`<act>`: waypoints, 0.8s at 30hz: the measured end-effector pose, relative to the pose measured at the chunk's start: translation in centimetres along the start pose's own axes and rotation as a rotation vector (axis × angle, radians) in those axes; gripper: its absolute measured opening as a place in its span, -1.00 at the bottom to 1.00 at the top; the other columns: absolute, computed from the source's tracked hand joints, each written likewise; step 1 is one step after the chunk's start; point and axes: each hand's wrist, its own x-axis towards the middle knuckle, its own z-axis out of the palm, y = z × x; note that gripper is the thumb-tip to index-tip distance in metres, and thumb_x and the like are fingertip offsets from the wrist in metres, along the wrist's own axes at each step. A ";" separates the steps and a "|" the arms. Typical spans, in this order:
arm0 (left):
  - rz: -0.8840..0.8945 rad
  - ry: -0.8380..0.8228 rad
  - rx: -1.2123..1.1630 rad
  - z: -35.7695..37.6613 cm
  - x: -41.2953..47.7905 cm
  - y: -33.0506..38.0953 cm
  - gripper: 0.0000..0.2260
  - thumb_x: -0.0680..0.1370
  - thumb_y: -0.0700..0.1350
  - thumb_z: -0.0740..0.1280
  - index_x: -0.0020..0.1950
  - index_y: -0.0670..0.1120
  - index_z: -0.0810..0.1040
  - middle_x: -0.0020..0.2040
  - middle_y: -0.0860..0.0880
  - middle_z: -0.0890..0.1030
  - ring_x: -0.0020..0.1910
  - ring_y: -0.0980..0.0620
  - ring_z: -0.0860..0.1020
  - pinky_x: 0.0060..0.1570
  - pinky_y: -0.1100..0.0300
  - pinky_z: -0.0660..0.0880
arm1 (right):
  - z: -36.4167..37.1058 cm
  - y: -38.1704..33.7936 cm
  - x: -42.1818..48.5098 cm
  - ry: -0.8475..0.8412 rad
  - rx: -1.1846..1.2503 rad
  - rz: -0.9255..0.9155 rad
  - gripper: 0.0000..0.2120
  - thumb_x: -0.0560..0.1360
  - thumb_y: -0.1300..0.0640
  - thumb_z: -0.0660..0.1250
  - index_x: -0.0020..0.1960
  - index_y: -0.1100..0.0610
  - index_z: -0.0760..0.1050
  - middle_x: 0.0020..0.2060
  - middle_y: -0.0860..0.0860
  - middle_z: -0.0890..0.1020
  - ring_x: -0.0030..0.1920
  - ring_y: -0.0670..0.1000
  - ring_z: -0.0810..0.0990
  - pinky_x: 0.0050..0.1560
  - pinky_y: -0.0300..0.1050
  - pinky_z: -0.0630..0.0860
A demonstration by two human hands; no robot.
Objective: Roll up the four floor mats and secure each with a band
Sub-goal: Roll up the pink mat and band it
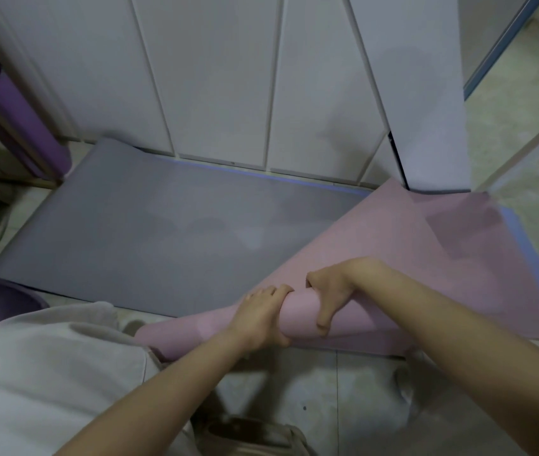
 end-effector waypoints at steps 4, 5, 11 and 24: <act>0.011 -0.106 -0.034 -1.0 1.0 -0.4 -0.39 0.30 0.06 0.52 0.28 0.00 0.38 0.19 -0.07 0.55 0.14 -0.10 0.51 0.05 0.15 0.42 | 0.9 -0.2 -0.3 0.066 -0.005 -0.011 -0.22 0.26 -0.13 0.51 0.34 0.09 0.25 0.21 0.06 0.52 0.10 0.11 0.53 0.10 -0.07 0.49; 0.007 -0.141 -0.030 -1.3 1.3 -0.3 -0.39 0.31 0.04 0.53 0.29 -0.01 0.39 0.19 -0.07 0.55 0.14 -0.10 0.51 0.03 0.16 0.41 | 1.1 -0.4 -0.7 0.122 -0.073 -0.013 -0.22 0.26 -0.12 0.52 0.33 0.10 0.24 0.19 0.07 0.52 0.10 0.13 0.54 0.06 -0.08 0.46; -0.020 -0.375 -0.134 -3.6 3.5 -1.1 -0.21 0.17 0.13 0.58 0.32 -0.05 0.41 0.20 -0.02 0.56 0.17 -0.05 0.52 0.16 0.17 0.44 | 5.3 -2.4 -0.8 0.765 -0.439 0.035 -0.29 -0.29 0.03 0.61 -0.14 0.14 0.60 -0.36 0.07 0.55 -0.40 0.04 0.52 -0.34 -0.18 0.42; -0.054 -0.129 -0.126 0.3 1.4 -0.7 -0.18 0.24 0.10 0.57 0.40 0.04 0.25 0.32 -0.01 0.42 0.29 -0.06 0.40 0.24 0.08 0.35 | 1.6 -0.4 -0.1 0.257 -0.201 0.021 -0.12 0.22 -0.09 0.56 0.33 0.24 0.19 0.12 0.14 0.57 0.07 0.16 0.58 -0.06 -0.11 0.45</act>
